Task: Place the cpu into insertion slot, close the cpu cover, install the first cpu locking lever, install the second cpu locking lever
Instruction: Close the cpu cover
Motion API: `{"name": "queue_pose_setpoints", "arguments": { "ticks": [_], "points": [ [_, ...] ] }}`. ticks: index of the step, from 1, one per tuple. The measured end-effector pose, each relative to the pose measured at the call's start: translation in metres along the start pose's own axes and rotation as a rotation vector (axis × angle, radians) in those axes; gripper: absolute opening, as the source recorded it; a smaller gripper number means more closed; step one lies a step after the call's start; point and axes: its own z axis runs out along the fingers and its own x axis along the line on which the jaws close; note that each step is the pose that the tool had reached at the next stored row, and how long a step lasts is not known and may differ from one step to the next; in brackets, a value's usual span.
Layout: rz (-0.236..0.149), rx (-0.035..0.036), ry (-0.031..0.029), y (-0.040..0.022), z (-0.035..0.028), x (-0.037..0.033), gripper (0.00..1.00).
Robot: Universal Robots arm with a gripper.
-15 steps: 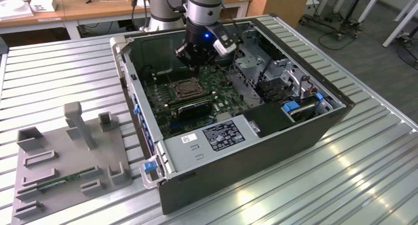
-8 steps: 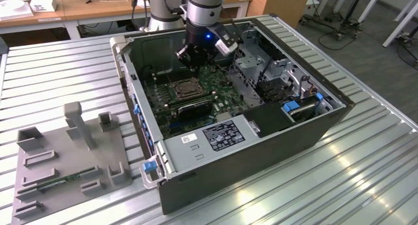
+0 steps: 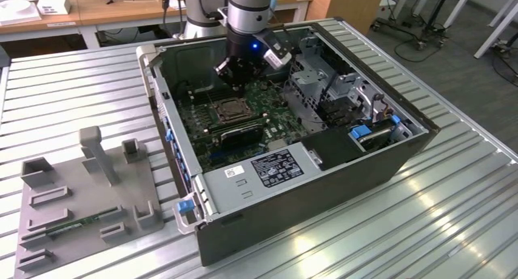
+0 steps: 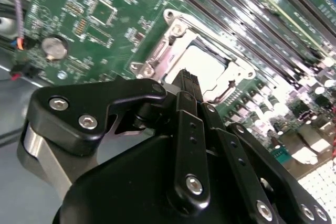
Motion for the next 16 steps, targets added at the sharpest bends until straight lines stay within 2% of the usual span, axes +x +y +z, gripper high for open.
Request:
{"name": "queue_pose_setpoints", "arguments": {
  "ticks": [3, 5, 11, 16],
  "points": [
    [0.000, 0.0072, 0.0006, 0.0006, 0.0018, 0.0061, 0.11],
    [0.000, 0.0095, 0.0009, 0.0013, 0.0032, 0.0091, 0.11],
    [0.022, 0.0097, 0.0004, 0.0018, 0.0052, 0.0119, 0.11],
    [0.022, 0.0097, 0.0003, 0.0020, 0.0053, 0.0119, 0.11]
  ]
}}
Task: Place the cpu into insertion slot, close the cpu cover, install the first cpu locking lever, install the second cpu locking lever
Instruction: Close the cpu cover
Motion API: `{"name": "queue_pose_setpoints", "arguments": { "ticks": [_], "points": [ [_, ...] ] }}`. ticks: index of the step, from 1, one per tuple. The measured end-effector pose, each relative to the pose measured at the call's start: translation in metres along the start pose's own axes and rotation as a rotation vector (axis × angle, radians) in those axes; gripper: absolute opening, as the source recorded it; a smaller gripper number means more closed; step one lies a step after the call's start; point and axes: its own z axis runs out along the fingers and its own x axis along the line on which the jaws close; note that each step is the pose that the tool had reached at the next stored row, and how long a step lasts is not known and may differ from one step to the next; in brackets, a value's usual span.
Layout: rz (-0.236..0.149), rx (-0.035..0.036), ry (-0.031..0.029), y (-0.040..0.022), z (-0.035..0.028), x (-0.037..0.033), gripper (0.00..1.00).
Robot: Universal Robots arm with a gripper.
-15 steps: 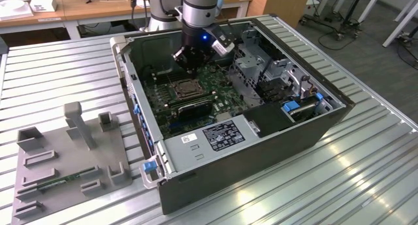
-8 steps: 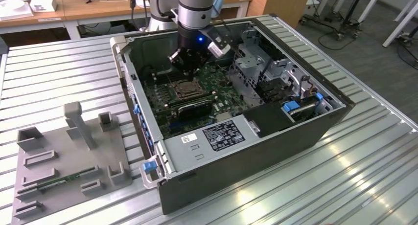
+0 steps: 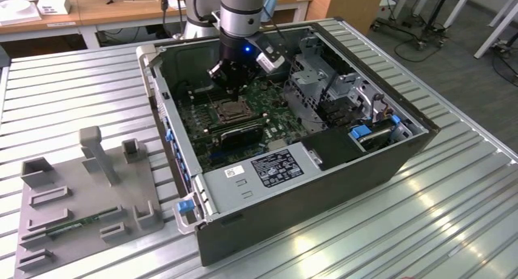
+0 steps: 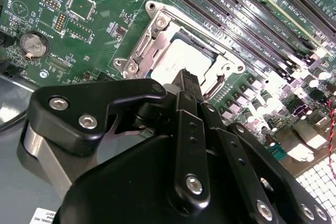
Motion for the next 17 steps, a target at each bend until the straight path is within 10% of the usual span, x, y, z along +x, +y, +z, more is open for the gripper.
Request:
{"name": "queue_pose_setpoints", "arguments": {
  "ticks": [17],
  "points": [
    [0.000, 0.0007, -0.0001, 0.0000, 0.0056, 0.0006, 0.11]
  ]
}}
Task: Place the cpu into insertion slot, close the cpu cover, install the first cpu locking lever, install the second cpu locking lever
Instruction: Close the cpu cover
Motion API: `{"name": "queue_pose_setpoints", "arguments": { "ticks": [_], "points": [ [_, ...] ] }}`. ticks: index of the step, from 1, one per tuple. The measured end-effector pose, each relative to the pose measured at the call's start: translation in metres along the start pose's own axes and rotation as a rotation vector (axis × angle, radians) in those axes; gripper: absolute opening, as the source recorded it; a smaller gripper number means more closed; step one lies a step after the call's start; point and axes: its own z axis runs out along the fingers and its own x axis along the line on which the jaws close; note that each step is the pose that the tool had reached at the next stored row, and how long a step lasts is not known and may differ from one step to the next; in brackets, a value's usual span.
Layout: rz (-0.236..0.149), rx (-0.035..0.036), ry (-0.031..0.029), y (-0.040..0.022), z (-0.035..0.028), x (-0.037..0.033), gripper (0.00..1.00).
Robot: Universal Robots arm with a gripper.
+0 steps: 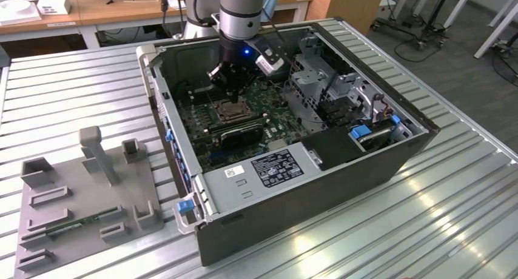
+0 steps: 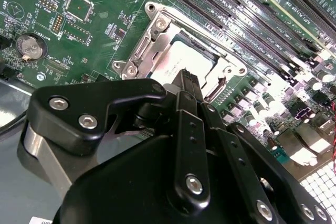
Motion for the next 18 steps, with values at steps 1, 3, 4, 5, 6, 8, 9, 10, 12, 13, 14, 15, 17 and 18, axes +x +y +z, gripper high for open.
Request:
{"name": "queue_pose_setpoints", "arguments": {
  "ticks": [1, 3, 4, 5, 6, 8, 9, 10, 12, 13, 14, 15, 17, 18],
  "points": [
    [0.000, -0.0001, -0.0002, 0.0001, 0.0004, 0.0013, 0.11],
    [0.000, 0.0000, -0.0003, 0.0003, 0.0015, 0.0041, 0.11],
    [0.000, 0.0000, -0.0003, 0.0003, 0.0023, 0.0056, 0.11],
    [0.000, 0.0001, -0.0002, 0.0004, 0.0033, 0.0073, 0.11],
    [0.000, 0.0001, -0.0002, 0.0005, 0.0045, 0.0090, 0.11],
    [0.000, 0.0003, -0.0002, 0.0006, 0.0072, 0.0123, 0.11],
    [0.000, 0.0003, -0.0002, 0.0007, 0.0086, 0.0141, 0.11],
    [0.000, 0.0003, -0.0002, 0.0008, 0.0097, 0.0159, 0.11],
    [0.000, 0.0006, -0.0001, 0.0010, 0.0112, 0.0197, 0.11],
    [0.000, 0.0008, -0.0001, 0.0011, 0.0117, 0.0215, 0.11],
    [0.000, 0.0010, -0.0001, 0.0012, 0.0121, 0.0233, 0.11],
    [0.000, 0.0011, -0.0002, 0.0013, 0.0126, 0.0249, 0.11],
    [0.000, 0.0012, -0.0003, 0.0015, 0.0141, 0.0275, 0.11],
    [0.000, 0.0014, -0.0002, 0.0015, 0.0150, 0.0286, 0.11]
  ]
}}
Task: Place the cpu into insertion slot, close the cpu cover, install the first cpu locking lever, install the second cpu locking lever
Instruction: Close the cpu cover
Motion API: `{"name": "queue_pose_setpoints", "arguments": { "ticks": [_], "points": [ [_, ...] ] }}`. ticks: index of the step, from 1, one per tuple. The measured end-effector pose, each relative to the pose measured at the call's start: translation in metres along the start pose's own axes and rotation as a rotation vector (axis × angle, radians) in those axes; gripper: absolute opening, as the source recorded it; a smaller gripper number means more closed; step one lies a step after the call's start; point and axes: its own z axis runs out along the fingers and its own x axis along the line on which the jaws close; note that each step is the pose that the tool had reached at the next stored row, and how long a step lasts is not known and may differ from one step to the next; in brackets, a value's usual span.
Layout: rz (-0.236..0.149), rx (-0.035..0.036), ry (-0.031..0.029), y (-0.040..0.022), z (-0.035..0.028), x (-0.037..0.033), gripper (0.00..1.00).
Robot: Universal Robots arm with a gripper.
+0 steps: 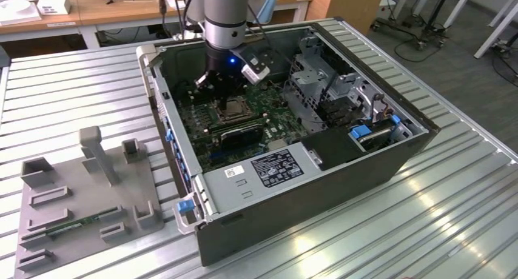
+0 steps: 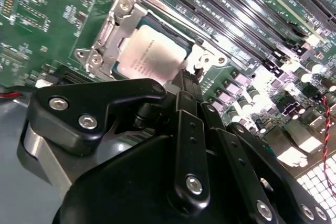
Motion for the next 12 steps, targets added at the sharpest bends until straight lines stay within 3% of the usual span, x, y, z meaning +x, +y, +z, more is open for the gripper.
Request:
{"name": "queue_pose_setpoints", "arguments": {
  "ticks": [12],
  "points": [
    [0.000, 0.0013, 0.0009, -0.0003, 0.0093, 0.0019, 0.11]
  ]
}}
